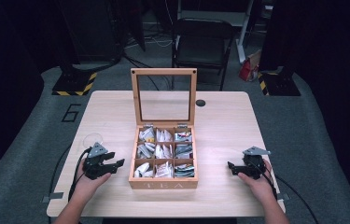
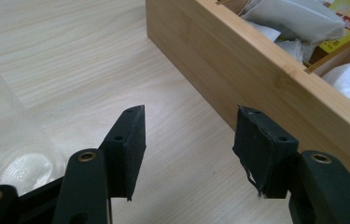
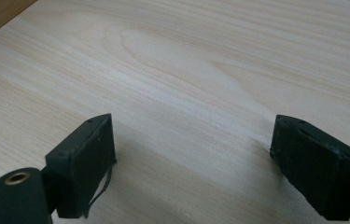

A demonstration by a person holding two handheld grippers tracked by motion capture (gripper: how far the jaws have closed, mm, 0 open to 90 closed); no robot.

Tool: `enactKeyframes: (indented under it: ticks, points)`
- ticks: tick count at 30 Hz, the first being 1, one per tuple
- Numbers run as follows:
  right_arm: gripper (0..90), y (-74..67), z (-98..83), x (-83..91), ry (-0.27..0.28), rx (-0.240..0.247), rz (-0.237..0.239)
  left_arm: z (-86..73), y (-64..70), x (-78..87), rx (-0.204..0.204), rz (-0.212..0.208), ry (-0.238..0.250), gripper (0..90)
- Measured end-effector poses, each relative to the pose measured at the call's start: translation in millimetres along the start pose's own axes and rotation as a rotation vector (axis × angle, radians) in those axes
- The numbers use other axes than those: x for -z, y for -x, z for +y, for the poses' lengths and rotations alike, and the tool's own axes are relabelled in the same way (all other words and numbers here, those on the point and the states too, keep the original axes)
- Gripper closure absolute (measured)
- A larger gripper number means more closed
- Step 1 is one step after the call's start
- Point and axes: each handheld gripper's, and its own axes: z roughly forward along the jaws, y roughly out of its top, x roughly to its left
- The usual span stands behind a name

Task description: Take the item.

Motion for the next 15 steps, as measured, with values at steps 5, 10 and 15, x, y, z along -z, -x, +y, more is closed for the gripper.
enactKeyframes:
  ticks: [5, 10, 15]
  points:
    - [13.3, 0.0, 0.0, 0.0, 0.0, 0.0, 0.0, 3.8, 1.5, 2.1, 0.01, -0.014, 0.016, 45.0]
    - [13.2, 0.0, 0.0, 0.0, 0.0, 0.0, 0.0, 10.2, 1.6, 4.9, 0.039, -0.032, 0.04, 45.4]
    - [13.3, 0.0, 0.0, 0.0, 0.0, 0.0, 0.0, 15.6, 2.1, 5.4, 0.023, -0.021, 0.033, 45.6]
